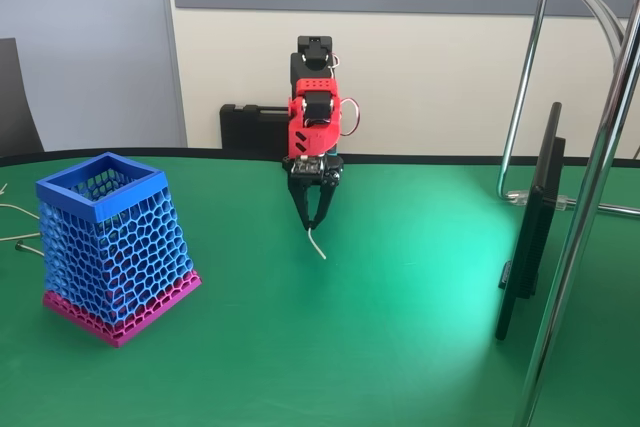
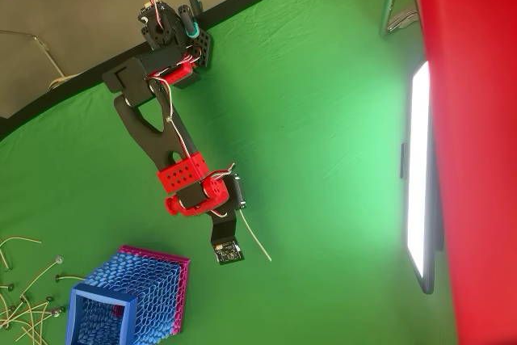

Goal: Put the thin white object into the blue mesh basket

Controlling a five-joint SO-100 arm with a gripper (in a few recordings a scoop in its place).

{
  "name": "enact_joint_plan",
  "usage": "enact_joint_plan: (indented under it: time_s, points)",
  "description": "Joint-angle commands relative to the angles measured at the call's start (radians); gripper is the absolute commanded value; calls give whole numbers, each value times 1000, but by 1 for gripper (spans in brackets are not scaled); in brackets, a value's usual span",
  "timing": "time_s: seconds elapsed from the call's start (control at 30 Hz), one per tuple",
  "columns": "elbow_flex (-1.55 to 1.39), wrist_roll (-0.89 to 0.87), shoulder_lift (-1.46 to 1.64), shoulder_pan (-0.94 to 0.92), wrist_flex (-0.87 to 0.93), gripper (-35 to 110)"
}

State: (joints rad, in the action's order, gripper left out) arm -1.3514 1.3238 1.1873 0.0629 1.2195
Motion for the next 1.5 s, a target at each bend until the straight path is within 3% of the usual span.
enact_joint_plan:
  time_s: [0.0, 0.27, 0.6, 0.87, 1.07, 1.47]
  points:
    - [48, -114, 69, 20, -104, 1]
    - [95, -540, 94, 35, -380, 1]
    - [321, -1250, 92, -54, -509, 0]
    - [506, -1669, -29, -160, -543, 0]
    - [683, -1816, -146, -224, -480, 0]
    - [847, -1827, -204, -296, -410, 0]
